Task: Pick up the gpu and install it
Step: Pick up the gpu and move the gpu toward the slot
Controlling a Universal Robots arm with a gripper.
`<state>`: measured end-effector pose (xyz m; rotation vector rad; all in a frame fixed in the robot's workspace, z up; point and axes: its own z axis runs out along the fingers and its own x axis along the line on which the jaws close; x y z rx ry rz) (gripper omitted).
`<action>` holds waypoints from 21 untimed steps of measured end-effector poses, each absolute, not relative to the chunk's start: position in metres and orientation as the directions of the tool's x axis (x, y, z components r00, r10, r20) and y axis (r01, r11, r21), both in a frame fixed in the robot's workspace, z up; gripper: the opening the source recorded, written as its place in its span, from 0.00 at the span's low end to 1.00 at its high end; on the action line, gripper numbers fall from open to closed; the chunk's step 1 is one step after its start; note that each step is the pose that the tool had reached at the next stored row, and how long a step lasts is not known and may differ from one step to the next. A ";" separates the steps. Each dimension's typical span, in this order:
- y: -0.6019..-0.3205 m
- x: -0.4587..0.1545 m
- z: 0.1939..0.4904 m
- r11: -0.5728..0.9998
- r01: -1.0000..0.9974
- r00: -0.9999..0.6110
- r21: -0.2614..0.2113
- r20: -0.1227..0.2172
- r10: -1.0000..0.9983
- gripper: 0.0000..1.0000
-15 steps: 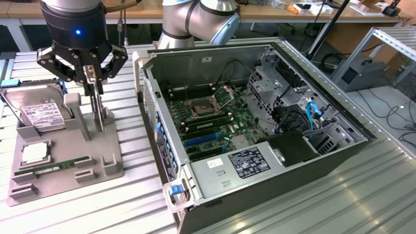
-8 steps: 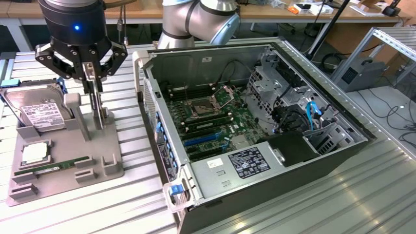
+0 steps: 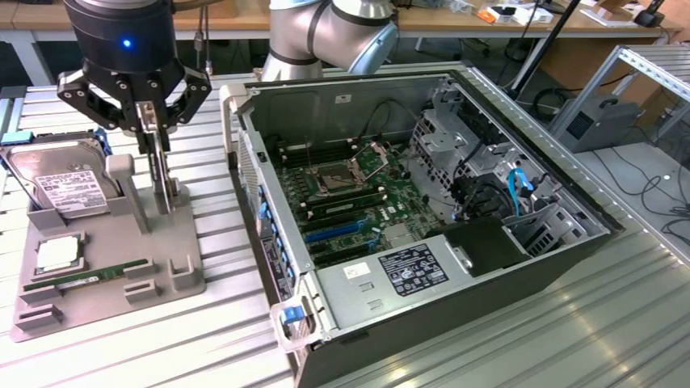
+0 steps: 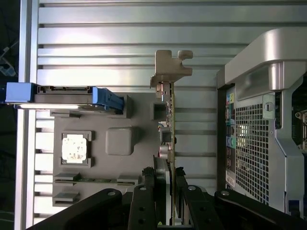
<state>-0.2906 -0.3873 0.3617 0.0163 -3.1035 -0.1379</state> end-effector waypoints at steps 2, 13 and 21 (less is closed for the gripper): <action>-0.387 -0.291 0.362 0.996 -0.009 -0.999 0.086 0.035 -0.012 0.27; -0.387 -0.291 0.362 1.000 -0.009 -0.999 0.022 0.035 -0.010 0.27; -0.387 -0.291 0.363 1.000 -0.009 -0.999 0.022 0.035 -0.010 0.27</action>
